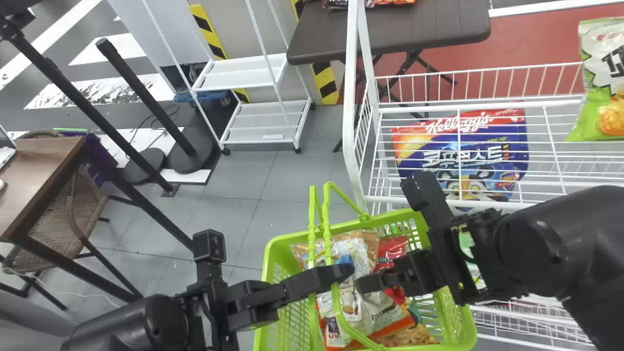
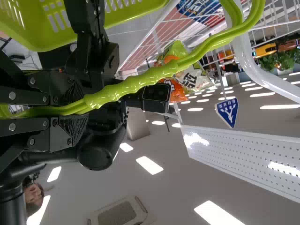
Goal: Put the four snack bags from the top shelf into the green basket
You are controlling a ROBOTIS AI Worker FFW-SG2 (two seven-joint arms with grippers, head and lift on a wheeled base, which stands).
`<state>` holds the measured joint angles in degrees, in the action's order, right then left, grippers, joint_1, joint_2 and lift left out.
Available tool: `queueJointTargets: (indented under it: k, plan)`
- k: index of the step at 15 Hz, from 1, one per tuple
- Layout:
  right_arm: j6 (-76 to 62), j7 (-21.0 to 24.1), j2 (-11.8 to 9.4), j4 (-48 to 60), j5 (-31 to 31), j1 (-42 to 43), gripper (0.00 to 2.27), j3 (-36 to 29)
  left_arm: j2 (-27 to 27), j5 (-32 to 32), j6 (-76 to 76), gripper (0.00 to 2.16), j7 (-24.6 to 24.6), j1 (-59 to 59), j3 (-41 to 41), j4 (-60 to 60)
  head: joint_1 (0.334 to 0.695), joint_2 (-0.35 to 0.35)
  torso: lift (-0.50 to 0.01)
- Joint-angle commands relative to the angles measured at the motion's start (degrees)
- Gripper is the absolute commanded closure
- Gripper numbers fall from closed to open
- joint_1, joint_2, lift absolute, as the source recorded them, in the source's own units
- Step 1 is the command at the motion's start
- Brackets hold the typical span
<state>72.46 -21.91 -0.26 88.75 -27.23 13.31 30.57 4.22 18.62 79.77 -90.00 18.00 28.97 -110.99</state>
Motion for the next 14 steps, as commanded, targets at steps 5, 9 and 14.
queueJointTargets:
  k: [5, 9, 14]
  plan:
    - [17.15, -6.39, 0.32, 13.64, -2.65, -4.7, 0.05, -15.19, 0.09, -0.07, -0.18, 2.15, -0.57, -0.16, 0.04, 0.25, 0.695, 0.35, 0.0]
    - [15.92, -6.39, -2.99, 23.13, 0.07, -6.9, 0.05, -29.25, 0.35, -0.07, -0.18, 2.15, -0.57, -0.43, 0.04, 0.51, 0.695, 0.35, 0.0]
    - [-7.1, -3.66, -3.08, 16.8, 18.44, -2.85, 0.05, -34.7, 0.35, -0.07, -0.18, 2.15, -0.57, -0.6, 0.04, 0.95, 0.695, 0.177, 0.0]
